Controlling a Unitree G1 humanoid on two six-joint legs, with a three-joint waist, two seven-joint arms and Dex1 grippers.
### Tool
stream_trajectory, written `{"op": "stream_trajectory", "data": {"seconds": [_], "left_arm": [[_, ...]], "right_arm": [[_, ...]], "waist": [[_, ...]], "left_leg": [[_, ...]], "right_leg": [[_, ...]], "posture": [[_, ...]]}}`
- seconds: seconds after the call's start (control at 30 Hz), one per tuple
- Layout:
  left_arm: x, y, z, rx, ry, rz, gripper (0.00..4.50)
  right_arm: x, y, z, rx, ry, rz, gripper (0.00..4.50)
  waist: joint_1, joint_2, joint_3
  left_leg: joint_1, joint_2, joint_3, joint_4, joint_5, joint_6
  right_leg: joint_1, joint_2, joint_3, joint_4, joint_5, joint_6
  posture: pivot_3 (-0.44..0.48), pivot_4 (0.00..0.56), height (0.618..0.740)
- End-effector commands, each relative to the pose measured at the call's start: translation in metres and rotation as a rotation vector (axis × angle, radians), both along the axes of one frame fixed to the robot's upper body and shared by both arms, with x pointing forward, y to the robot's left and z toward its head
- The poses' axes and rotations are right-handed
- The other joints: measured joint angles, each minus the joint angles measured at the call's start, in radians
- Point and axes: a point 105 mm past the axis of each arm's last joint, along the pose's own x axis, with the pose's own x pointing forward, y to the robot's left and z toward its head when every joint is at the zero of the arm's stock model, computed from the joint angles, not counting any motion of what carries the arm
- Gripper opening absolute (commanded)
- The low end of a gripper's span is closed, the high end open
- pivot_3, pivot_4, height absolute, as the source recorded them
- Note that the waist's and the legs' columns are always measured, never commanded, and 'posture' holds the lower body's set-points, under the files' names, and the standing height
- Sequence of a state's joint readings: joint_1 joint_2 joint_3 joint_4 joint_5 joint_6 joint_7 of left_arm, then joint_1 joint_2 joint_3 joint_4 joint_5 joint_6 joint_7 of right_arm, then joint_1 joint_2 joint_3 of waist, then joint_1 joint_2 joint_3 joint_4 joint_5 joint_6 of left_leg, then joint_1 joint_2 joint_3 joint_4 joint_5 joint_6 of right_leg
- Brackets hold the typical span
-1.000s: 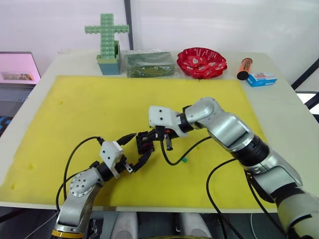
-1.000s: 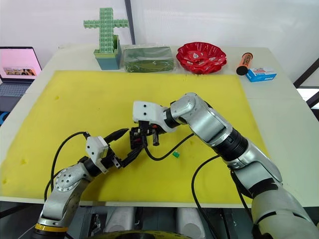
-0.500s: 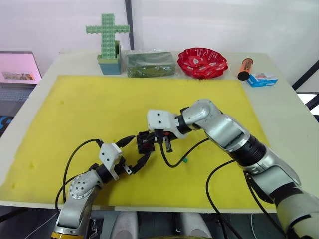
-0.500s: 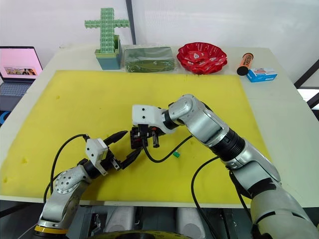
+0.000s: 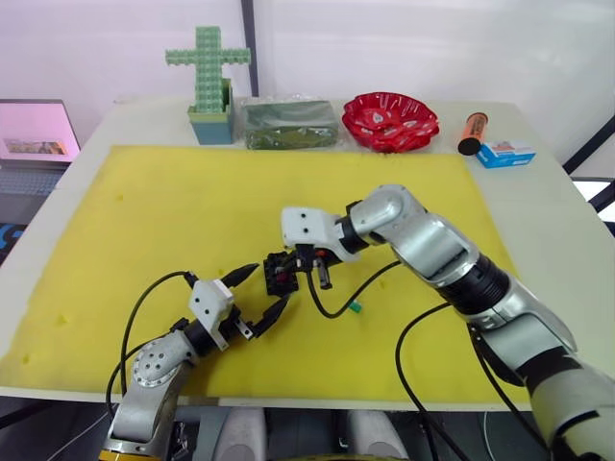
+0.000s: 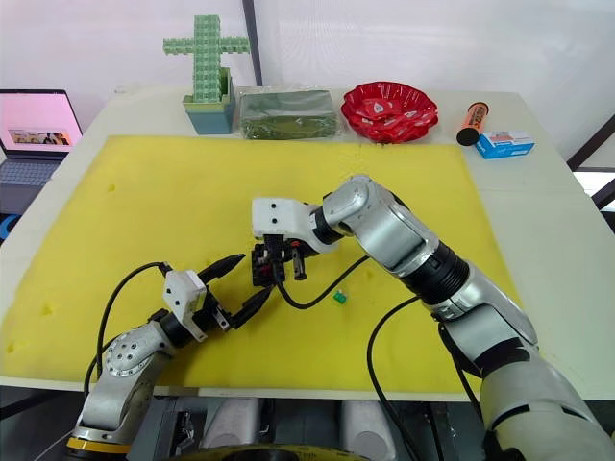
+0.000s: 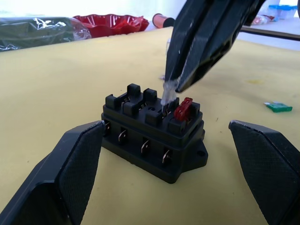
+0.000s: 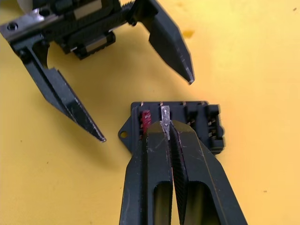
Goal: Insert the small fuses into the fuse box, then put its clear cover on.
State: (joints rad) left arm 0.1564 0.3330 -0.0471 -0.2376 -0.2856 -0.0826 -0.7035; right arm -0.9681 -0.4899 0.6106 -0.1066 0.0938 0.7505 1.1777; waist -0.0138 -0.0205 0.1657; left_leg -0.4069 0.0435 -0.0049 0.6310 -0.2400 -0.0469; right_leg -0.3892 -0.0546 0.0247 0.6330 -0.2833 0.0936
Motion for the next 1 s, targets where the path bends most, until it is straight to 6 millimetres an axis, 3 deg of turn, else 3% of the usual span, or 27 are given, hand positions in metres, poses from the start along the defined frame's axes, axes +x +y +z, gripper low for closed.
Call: {"op": "stream_trajectory", "data": {"seconds": [0.03, 1.0], "left_arm": [[-0.002, -0.001, 0.0, -0.008, -0.019, -0.008, 4.46], [-0.002, -0.006, 0.008, -0.011, -0.036, -0.008, 4.46]], "right_arm": [[-0.002, 0.004, 0.016, 0.039, -0.042, 0.021, 0.0], [-0.001, 0.001, -0.003, -0.004, -0.026, 0.016, 0.0]], "waist": [[0.0, 0.0, 0.0], [0.0, 0.0, 0.0]], "left_leg": [[0.0, 0.0, 0.0, 0.0, 0.0, 0.0], [0.0, 0.0, 0.0, 0.0, 0.0, 0.0]], "right_leg": [[0.0, 0.0, 0.0, 0.0, 0.0, 0.0], [0.0, 0.0, 0.0, 0.0, 0.0, 0.0]], "posture": [[0.0, 0.15, 0.74], [0.0, 0.15, 0.74]]}}
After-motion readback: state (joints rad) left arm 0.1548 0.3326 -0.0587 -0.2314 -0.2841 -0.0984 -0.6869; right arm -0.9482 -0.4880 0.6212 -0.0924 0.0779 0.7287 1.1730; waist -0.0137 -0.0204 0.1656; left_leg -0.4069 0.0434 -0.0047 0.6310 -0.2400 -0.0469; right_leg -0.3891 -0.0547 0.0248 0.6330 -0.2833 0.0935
